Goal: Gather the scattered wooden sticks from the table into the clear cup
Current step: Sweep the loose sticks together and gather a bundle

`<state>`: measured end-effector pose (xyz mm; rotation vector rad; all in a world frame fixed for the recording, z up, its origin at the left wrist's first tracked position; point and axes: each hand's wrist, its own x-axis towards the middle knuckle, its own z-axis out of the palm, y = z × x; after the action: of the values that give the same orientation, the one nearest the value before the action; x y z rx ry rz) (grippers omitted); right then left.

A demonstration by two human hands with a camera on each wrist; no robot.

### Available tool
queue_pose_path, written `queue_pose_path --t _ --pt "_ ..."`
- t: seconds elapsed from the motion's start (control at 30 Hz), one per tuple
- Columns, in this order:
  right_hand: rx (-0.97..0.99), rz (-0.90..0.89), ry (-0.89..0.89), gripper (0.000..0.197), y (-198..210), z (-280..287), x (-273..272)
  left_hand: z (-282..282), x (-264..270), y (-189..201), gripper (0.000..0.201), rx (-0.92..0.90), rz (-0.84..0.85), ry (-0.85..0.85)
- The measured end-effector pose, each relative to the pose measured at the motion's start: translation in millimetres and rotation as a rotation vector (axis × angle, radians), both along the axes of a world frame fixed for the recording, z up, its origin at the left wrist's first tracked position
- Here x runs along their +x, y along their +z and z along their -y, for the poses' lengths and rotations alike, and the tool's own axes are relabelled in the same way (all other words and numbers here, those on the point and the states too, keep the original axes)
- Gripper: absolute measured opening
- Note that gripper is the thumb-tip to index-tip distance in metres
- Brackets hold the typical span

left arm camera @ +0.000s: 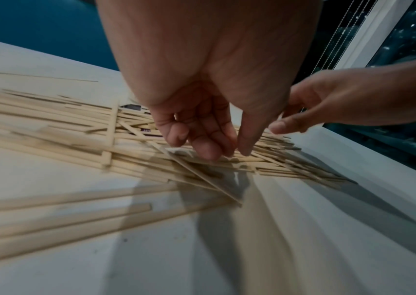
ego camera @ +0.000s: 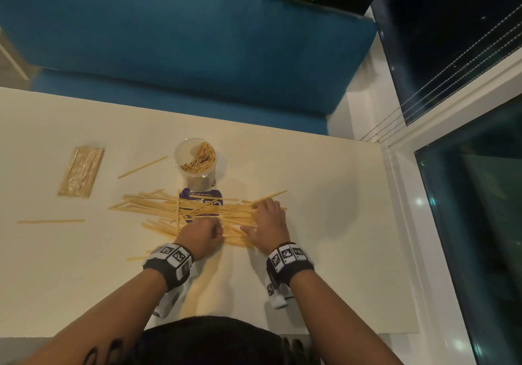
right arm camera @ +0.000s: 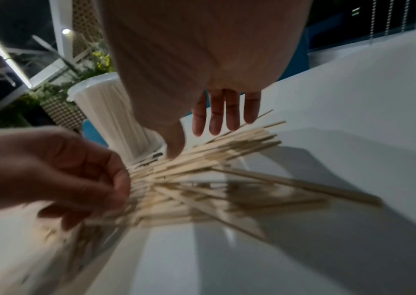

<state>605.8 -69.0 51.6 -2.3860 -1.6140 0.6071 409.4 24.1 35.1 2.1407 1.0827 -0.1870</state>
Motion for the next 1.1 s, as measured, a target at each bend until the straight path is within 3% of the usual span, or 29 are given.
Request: queue_pose_path --t 0.07,0.13,0.37,0.47,0.97,1.1 --pt "-0.100 0.045 0.100 0.116 0.6 -12.1 3.1 -3.6 -5.2 -0.1 0.012 0.005 -0.025 -0.032" --pt "-0.213 0.147 0.221 0.130 -1.4 -19.3 0.4 -5.9 -9.2 0.3 0.016 0.016 -0.054 -0.072" --pt "-0.205 0.269 0.345 0.049 -8.5 -8.4 -15.5 -6.7 -7.9 -1.4 0.012 0.031 -0.048 -0.081" --pt "-0.214 0.388 0.404 0.026 -9.0 0.0 -22.6 -3.9 -5.5 -1.3 0.009 0.054 -0.029 -0.081" --pt "-0.309 0.613 0.648 0.022 -4.9 -2.5 -34.4 -6.1 -19.3 11.2 0.013 0.099 0.212 0.034" --pt "-0.316 0.626 0.604 0.027 1.3 -6.8 -30.1 -9.0 -25.0 20.3 0.014 0.138 0.307 0.172"
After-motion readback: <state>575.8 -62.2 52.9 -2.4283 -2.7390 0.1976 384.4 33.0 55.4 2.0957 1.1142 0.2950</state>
